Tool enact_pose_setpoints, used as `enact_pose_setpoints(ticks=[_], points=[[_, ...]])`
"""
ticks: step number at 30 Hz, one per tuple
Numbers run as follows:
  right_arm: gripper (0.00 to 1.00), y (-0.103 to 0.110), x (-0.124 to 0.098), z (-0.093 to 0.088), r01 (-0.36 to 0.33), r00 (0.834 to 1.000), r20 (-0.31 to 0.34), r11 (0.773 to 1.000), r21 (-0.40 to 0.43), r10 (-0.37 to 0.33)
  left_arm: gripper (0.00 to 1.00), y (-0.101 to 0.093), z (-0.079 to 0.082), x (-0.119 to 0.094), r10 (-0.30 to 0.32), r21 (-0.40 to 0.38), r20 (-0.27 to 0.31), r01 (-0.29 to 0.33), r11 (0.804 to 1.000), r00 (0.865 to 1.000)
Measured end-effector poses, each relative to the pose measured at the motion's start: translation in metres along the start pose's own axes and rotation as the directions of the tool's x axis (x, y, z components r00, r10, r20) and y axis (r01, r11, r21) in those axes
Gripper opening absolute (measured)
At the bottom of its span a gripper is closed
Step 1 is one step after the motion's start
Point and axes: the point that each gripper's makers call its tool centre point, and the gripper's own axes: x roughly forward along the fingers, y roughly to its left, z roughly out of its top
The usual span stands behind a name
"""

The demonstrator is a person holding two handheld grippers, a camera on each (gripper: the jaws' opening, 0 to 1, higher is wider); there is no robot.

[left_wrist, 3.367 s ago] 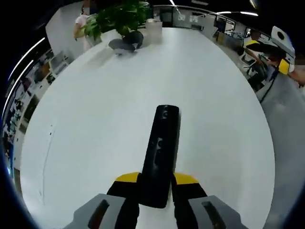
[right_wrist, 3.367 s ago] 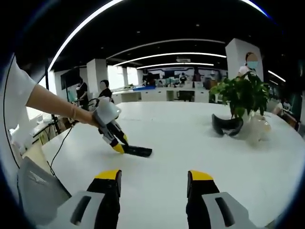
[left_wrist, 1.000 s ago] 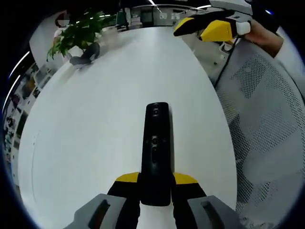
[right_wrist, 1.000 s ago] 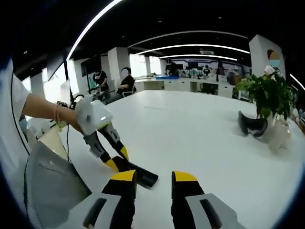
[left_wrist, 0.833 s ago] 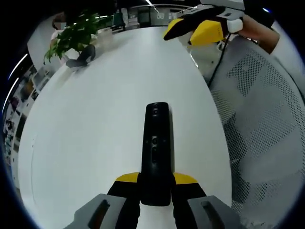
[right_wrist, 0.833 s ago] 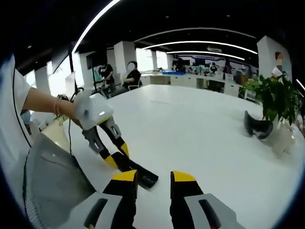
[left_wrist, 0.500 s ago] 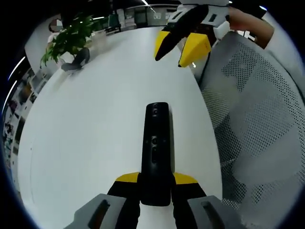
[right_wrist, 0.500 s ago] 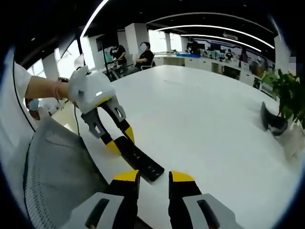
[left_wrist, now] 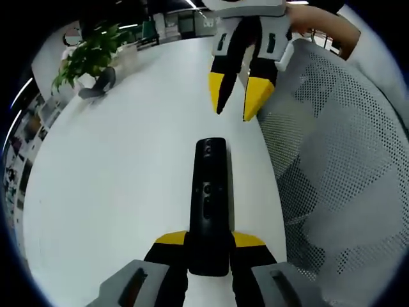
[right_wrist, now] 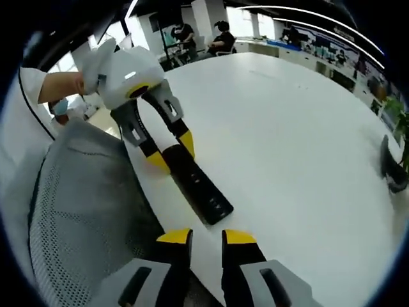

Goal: Press the specified remote control buttons in sequence, fully releasing each button before pressing the next.

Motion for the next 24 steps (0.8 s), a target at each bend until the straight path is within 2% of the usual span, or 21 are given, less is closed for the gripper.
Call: enact_pose_setpoints(ticks=[4, 12, 24], points=[[0.08, -0.002, 0.002, -0.001, -0.005, 1.0, -0.031, 0.999, -0.052, 0.004, 0.24, -0.003, 0.0, 0.0, -0.005, 0.009, -0.005, 0.005, 1.0, 1.0], [0.05, -0.004, 0.002, -0.003, -0.029, 0.997, -0.071, 0.991, -0.133, 0.02, 0.24, -0.008, 0.0, -0.001, -0.008, 0.015, -0.005, 0.008, 1.0, 1.0], [0.0, 0.004, 0.015, 0.004, -0.095, 0.986, -0.155, 0.96, -0.264, 0.055, 0.24, -0.016, -0.001, -0.001, 0.0, -0.004, 0.002, 0.0, 1.0, 1.0]])
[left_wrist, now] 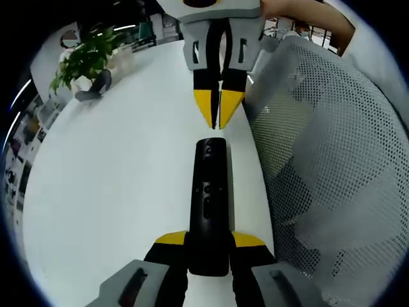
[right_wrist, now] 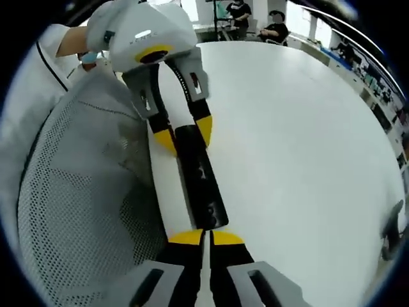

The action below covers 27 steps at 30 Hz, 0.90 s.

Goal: Press the specified remote control buttons in sequence, fully releasing each button before pressing the next.

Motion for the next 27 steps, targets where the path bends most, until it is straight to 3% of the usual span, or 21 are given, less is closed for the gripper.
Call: enact_pose_setpoints(ticks=[13, 15, 23, 26, 27], points=[[0.0, -0.007, 0.009, 0.006, -0.002, 1.0, -0.029, 0.999, -0.054, 0.001, 0.24, 0.001, -0.001, 0.0, 0.022, -0.059, 0.009, -0.022, 0.998, 1.0], [0.0, -0.01, 0.011, 0.002, 0.01, 0.998, -0.063, 0.997, -0.073, -0.015, 0.24, 0.001, -0.001, 0.0, 0.021, -0.062, 0.016, -0.02, 0.998, 1.0], [0.0, -0.009, 0.011, 0.001, 0.026, 0.999, -0.035, 0.996, -0.09, -0.029, 0.25, 0.002, 0.0, 0.0, 0.017, -0.068, 0.045, -0.014, 0.998, 0.999], [0.0, -0.01, 0.013, 0.005, 0.085, 0.996, -0.021, 0.983, -0.161, -0.09, 0.26, -0.001, -0.001, -0.001, -0.019, -0.051, 0.075, 0.023, 0.998, 0.997], [0.0, -0.007, 0.014, 0.006, 0.104, 0.994, -0.005, 0.968, -0.229, -0.108, 0.27, 0.0, -0.001, -0.002, -0.018, -0.065, 0.085, 0.024, 0.998, 0.996]])
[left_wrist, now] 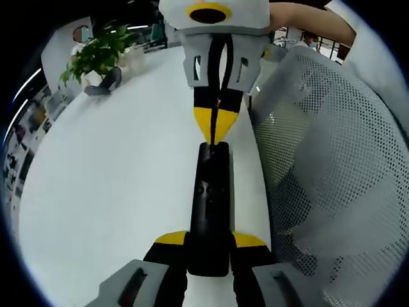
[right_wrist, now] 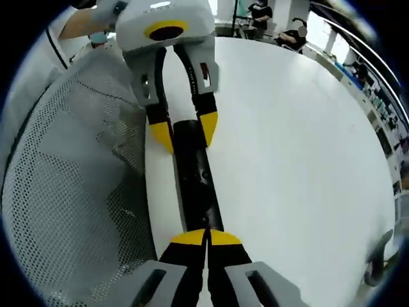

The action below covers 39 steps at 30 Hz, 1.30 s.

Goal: Press the specified remote control buttons in sequence, fully releasing each button before pressing the next.

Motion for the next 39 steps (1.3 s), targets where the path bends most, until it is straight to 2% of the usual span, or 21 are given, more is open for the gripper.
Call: enact_pose_setpoints(ticks=[2, 4, 6, 7, 9, 10, 11, 13, 15, 17, 19, 21, 23, 26, 28, 30, 34, 38, 39], points=[[0.0, 0.0, 0.0, 0.0, 0.035, 0.999, 0.003, 0.999, -0.042, -0.035, 0.26, 0.002, 0.001, 0.0, 0.006, -0.026, 0.011, -0.006, 1.0, 1.0], [0.0, 0.002, 0.0, -0.002, 0.046, 0.999, 0.006, 0.997, -0.068, -0.046, 0.25, 0.001, 0.002, 0.001, 0.022, -0.017, 0.007, -0.022, 1.0, 1.0], [0.0, 0.002, 0.0, -0.002, 0.047, 0.999, 0.004, 0.997, -0.068, -0.047, 0.24, 0.0, 0.002, 0.002, 0.031, 0.041, -0.001, -0.03, 0.999, 1.0], [0.0, 0.001, 0.0, -0.001, 0.045, 0.999, -0.003, 0.996, -0.074, -0.046, 0.24, 0.001, 0.002, 0.002, 0.031, 0.001, -0.006, -0.031, 1.0, 1.0], [0.0, -0.001, 0.001, 0.0, 0.03, 0.999, -0.015, 0.997, -0.067, -0.031, 0.24, 0.001, 0.001, 0.002, 0.027, 0.016, -0.003, -0.027, 1.0, 1.0], [0.0, -0.002, 0.0, -0.001, 0.018, 1.0, -0.015, 0.999, -0.049, -0.019, 0.24, 0.001, 0.001, 0.001, 0.028, 0.011, -0.003, -0.028, 1.0, 1.0], [0.0, -0.001, 0.0, 0.0, -0.01, 1.0, 0.005, 1.0, 0.023, 0.01, 0.24, 0.001, 0.001, 0.001, 0.028, 0.011, -0.002, -0.028, 1.0, 1.0], [0.0, -0.003, -0.001, 0.0, -0.051, 0.998, 0.049, 0.992, 0.117, 0.045, 0.24, 0.001, 0.001, 0.001, 0.027, 0.011, 0.002, -0.027, 1.0, 1.0], [0.0, -0.006, -0.001, 0.002, -0.045, 0.993, 0.115, 0.992, 0.117, 0.031, 0.24, 0.002, 0.001, 0.001, 0.027, -0.01, -0.001, -0.027, 1.0, 1.0], [0.0, -0.004, -0.002, 0.001, -0.047, 0.99, 0.137, 0.985, 0.166, 0.024, 0.24, 0.001, 0.002, 0.002, 0.033, 0.001, -0.025, -0.033, 0.999, 0.999], [0.0, -0.007, -0.003, 0.001, -0.019, 0.988, 0.153, 0.983, 0.183, -0.01, 0.24, 0.001, 0.003, 0.003, 0.037, 0.001, -0.053, -0.037, 0.999, 0.998], [0.0, -0.005, -0.002, 0.0, -0.024, 0.989, 0.146, 0.985, 0.173, -0.002, 0.24, 0.001, 0.003, 0.003, 0.035, 0.004, -0.066, -0.035, 0.999, 0.997], [0.0, -0.006, -0.005, 0.0, 0.005, 0.991, 0.129, 0.988, 0.152, -0.024, 0.24, 0.002, 0.002, 0.003, 0.033, 0.007, -0.068, -0.033, 0.999, 0.997], [0.0, -0.004, -0.005, 0.01, -0.025, 0.987, 0.163, 0.987, 0.158, -0.001, 0.24, 0.002, 0.002, 0.002, 0.032, 0.006, -0.062, -0.032, 0.999, 0.998], [0.0, 0.0, 0.0, 0.009, -0.044, 0.99, 0.142, 0.988, 0.146, 0.023, 0.24, 0.001, 0.002, 0.002, 0.035, 0.003, -0.055, -0.035, 0.999, 0.998], [0.0, 0.001, 0.003, 0.006, -0.021, 0.995, 0.099, 0.996, 0.09, 0.012, 0.24, 0.001, 0.001, 0.002, 0.037, 0.0, -0.049, -0.037, 0.999, 0.998], [0.0, 0.0, 0.002, 0.009, -0.012, 0.994, 0.109, 0.996, 0.083, 0.003, 0.24, 0.001, 0.001, 0.001, 0.036, -0.001, -0.03, -0.036, 0.999, 0.999], [0.0, -0.001, 0.004, 0.008, 0.004, 0.999, 0.054, 0.999, -0.033, -0.002, 0.24, 0.001, 0.001, 0.001, 0.035, -0.001, -0.019, -0.035, 0.999, 0.999], [0.0, 0.0, 0.005, 0.007, 0.009, 1.0, 0.005, 0.993, -0.117, -0.009, 0.24, 0.001, 0.001, 0.001, 0.035, 0.0, -0.017, -0.035, 0.999, 0.999]])
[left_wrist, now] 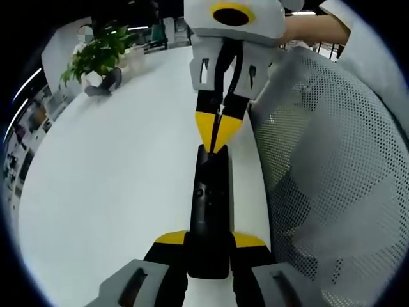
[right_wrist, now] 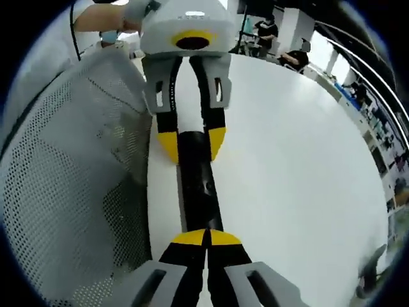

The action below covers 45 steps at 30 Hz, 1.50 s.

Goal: Press the specified remote control buttons in sequence, fully releasing each button before pressing the next.

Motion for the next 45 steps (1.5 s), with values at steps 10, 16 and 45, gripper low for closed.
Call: enact_pose_setpoints(ticks=[10, 16, 45], points=[[0.0, -0.003, 0.0, 0.003, 0.003, 1.0, 0.019, 0.991, 0.134, -0.006, 0.24, 0.0, 0.0, -0.001, 0.008, -0.004, 0.014, -0.008, 1.0, 1.0], [0.0, -0.003, -0.007, 0.009, -0.045, 0.974, 0.226, 0.946, 0.321, -0.031, 0.24, 0.0, 0.0, 0.0, 0.014, -0.016, 0.031, -0.014, 1.0, 0.999], [0.01, -0.005, 0.001, 0.016, -0.055, 0.98, 0.2, 0.986, 0.159, 0.022, 0.24, 0.0, 0.0, 0.0, 0.014, -0.026, 0.051, -0.012, 1.0, 0.999]])
